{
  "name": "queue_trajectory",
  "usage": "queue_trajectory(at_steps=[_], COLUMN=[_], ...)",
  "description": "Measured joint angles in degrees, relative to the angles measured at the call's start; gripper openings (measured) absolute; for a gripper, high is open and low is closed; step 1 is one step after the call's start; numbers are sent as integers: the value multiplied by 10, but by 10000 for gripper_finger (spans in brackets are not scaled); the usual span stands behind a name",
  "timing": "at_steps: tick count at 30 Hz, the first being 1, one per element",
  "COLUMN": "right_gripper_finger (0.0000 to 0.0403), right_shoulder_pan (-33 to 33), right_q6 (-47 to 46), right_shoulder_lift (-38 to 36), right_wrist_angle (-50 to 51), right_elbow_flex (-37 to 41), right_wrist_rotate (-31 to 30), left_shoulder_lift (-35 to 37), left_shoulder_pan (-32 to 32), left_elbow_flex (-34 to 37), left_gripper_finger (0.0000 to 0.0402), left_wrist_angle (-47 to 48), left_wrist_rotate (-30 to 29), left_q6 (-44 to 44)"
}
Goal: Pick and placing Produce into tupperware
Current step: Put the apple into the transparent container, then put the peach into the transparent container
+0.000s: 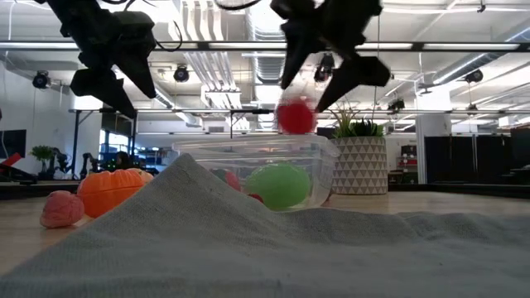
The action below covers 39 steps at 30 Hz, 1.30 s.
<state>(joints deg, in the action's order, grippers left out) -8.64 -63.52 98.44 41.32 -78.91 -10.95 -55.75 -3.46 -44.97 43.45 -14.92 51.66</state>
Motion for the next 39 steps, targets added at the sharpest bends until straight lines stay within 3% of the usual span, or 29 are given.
queue_trajectory(at_steps=[7,13,20,26,32,39], right_gripper_finger=[286,300,312,313,310,302], right_shoulder_pan=[0,0,0,0,-5,-25], right_q6=[31,32,-11,-112,-219,-291], right_shoulder_lift=[86,87,4,-82,-164,-238], right_wrist_angle=[61,167,239,349,444,431], right_elbow_flex=[-76,-121,-117,-93,-39,50], right_wrist_rotate=[22,-32,-103,-152,-163,-161], left_shoulder_lift=[0,-2,-15,-58,-145,-268], left_shoulder_pan=[0,0,0,40,120,182], left_elbow_flex=[0,0,1,-1,-41,-147], left_gripper_finger=[315,315,315,315,315,315], left_wrist_angle=[-1,-3,-80,-176,-267,-147], left_wrist_rotate=[0,6,26,29,133,145], left_q6=[1,2,-66,-91,-113,-197])
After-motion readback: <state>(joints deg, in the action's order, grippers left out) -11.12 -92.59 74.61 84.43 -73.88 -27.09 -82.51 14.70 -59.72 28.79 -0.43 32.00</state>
